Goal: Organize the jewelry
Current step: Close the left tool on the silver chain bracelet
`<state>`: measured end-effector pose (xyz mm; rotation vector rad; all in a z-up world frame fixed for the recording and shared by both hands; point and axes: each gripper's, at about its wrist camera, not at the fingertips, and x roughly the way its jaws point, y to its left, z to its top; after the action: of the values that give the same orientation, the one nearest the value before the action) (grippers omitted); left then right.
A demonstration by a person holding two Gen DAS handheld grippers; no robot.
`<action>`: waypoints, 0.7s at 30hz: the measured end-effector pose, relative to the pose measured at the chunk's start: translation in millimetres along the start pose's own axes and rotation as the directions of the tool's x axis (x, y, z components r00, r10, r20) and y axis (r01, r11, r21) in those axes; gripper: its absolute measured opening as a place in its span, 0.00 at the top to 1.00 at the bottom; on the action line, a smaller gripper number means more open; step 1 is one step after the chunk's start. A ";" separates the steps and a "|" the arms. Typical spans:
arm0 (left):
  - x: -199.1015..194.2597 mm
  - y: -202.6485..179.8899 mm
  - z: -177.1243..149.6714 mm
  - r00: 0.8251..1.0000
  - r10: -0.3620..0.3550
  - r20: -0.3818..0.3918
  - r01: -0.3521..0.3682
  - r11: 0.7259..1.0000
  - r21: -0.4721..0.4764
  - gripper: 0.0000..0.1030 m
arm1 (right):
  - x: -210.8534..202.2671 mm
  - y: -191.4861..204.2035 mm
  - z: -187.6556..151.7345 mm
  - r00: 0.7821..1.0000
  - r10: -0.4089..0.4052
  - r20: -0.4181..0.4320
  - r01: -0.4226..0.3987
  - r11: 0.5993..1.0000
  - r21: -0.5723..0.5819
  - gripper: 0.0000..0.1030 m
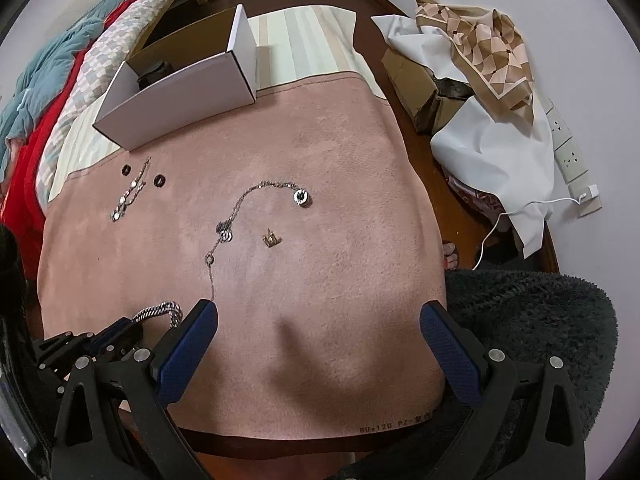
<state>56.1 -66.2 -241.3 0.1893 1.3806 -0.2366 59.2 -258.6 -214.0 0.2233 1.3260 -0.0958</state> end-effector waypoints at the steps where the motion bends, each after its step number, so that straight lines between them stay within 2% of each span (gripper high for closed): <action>1: -0.6 3.6 2.1 1.000 0.002 0.003 -0.002 1.000 -0.010 0.94 | -0.3 -1.1 1.4 1.000 0.004 0.002 -0.004 1.000 0.006 0.01; 8: -18.4 33.0 19.8 0.997 0.008 0.071 -0.001 0.996 -0.093 0.95 | -2.3 -7.1 10.3 0.997 0.072 0.014 -0.072 0.996 0.056 0.01; 10: -26.7 37.2 25.4 0.995 0.015 0.099 -0.005 0.995 -0.098 0.95 | -1.0 -10.5 11.7 0.994 0.109 0.017 -0.110 0.991 0.075 0.07; 12: -34.6 40.8 30.1 0.992 0.025 0.125 -0.013 0.995 -0.097 0.95 | 0.5 -13.3 14.3 0.991 0.132 0.027 -0.134 0.987 0.093 0.22; 14: -38.9 43.8 34.3 0.989 0.034 0.144 -0.021 0.996 -0.091 0.95 | 4.1 -18.1 16.6 0.990 0.140 0.036 -0.143 0.984 0.105 0.47; 15: -40.8 44.7 38.8 0.988 0.033 0.151 -0.019 0.996 -0.089 0.95 | 6.4 -20.3 18.5 0.988 0.151 0.042 -0.155 0.982 0.111 0.50; 21: -42.7 32.7 59.7 0.983 0.004 0.181 0.009 0.997 -0.073 0.95 | 25.3 -16.0 33.1 0.984 0.154 0.087 -0.161 0.984 0.073 0.51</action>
<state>114.3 -48.6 -188.8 0.1026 1.2065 -0.1997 93.6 -279.9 -232.8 0.3877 1.2207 -0.0239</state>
